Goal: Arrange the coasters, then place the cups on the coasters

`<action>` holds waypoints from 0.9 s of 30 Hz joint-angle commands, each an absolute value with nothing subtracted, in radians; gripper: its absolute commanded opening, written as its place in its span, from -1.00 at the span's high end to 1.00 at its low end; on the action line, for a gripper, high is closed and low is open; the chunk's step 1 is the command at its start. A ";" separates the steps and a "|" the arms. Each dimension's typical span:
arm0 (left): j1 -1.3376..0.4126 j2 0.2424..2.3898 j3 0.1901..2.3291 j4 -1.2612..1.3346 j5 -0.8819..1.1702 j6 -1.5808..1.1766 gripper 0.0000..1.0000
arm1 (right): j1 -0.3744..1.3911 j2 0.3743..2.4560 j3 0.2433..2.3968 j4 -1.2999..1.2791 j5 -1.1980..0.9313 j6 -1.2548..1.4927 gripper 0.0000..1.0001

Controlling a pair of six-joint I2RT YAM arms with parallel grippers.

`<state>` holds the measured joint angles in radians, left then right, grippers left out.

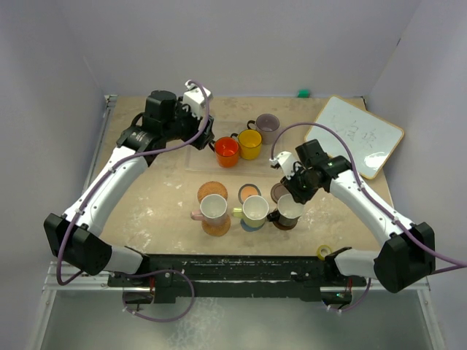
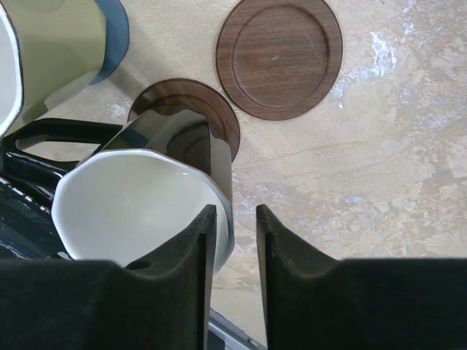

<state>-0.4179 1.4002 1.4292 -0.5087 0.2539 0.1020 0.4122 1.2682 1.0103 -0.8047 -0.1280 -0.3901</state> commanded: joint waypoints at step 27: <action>-0.411 1.406 1.369 -0.372 0.178 0.212 -0.49 | 0.413 1.384 1.377 -0.543 -0.006 -0.165 -0.36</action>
<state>-0.4179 1.4361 1.3781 -0.4427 0.2142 0.1963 0.4122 1.3331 1.2938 -0.6750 -0.0654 -0.2684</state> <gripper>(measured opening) 0.743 0.675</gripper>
